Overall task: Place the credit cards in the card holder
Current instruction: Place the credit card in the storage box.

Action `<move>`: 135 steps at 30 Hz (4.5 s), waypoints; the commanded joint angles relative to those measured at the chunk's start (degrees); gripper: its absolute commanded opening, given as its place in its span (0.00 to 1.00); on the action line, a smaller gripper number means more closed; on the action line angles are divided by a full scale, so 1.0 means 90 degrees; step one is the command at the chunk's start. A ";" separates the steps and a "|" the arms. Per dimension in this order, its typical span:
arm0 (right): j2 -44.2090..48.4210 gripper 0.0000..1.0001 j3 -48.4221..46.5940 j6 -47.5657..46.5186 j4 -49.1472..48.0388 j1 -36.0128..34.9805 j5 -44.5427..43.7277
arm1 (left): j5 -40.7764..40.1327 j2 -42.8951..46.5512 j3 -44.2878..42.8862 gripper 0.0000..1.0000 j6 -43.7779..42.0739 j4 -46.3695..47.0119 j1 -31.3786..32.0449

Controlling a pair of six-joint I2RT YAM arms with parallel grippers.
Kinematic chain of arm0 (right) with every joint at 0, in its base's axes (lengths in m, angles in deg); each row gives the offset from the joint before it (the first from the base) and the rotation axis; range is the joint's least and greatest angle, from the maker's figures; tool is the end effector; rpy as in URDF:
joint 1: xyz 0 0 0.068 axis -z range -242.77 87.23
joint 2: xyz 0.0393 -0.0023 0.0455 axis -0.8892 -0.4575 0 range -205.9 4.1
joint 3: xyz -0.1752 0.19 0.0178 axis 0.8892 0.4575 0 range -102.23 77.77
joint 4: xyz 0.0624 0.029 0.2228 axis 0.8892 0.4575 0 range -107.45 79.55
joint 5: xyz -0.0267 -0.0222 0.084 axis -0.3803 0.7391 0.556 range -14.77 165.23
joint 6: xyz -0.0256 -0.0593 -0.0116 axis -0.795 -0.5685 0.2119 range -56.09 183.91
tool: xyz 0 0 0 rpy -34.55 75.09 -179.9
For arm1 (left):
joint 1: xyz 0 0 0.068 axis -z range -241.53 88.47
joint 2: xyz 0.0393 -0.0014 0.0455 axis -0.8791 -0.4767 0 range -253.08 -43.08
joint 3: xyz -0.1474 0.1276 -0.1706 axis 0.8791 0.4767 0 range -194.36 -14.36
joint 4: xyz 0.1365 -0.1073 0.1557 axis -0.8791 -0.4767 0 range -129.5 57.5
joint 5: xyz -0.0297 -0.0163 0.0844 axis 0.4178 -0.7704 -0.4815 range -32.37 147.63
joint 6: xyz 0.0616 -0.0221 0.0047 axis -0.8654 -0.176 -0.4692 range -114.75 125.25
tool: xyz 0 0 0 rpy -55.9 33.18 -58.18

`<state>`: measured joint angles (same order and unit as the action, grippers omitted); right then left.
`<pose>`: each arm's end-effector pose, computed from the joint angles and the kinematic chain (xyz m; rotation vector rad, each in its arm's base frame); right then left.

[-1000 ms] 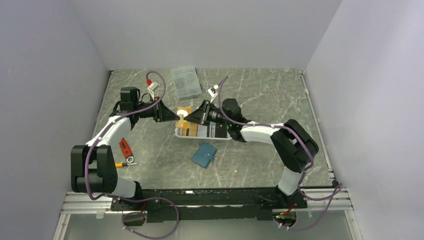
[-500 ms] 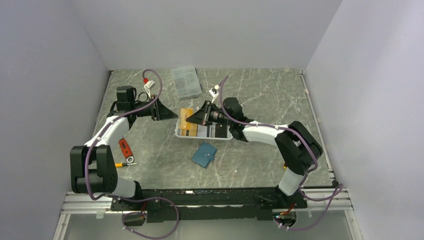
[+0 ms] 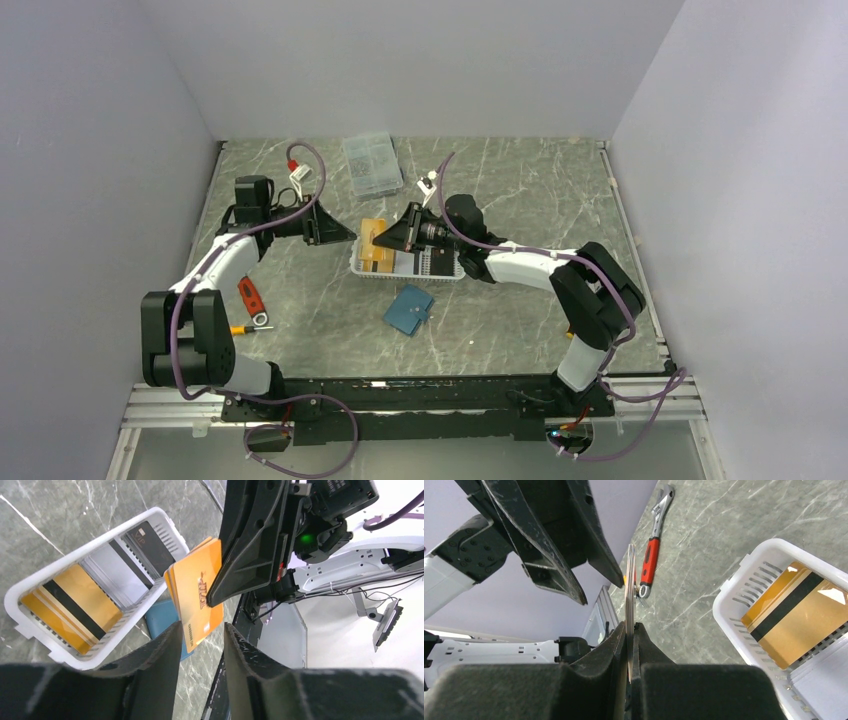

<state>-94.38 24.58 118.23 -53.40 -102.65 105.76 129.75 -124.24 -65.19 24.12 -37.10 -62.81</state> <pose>0.2651 0.2555 0.2309 -0.2056 2.0156 1.5943 0.2718 -0.0430 0.2522 0.3804 2.0105 -1.5290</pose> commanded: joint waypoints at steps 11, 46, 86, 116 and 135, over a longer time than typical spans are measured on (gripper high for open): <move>0.0056 0.01 -0.0363 0.0385 -0.1017 0.0019 0.0245 | 0.0052 0.0515 0.0387 0.81 -0.0214 -0.0115 0.0103; -0.0054 0.20 -0.0247 -0.0606 0.0319 -0.0335 -0.0598 | 0.0691 0.0291 0.0352 0.52 0.2392 0.2572 0.0181; -0.0255 0.16 0.0099 0.0083 -0.0446 0.0017 -0.0321 | 0.0399 -0.0650 0.0110 0.19 0.0119 0.0578 -0.0091; -0.1048 0.00 0.0031 0.0038 -0.0108 0.0139 -0.0374 | -0.2974 -0.0439 -0.0316 0.00 -0.1677 -0.1178 -0.0100; -0.1858 0.00 -0.0806 -0.0237 0.0358 0.0222 -0.0177 | -0.1395 0.0153 -0.0943 0.00 -0.1434 -0.1944 -0.0535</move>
<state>-109.42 21.58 118.28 -51.23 -100.31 103.04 109.99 -126.14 -70.85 10.64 -53.47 -67.75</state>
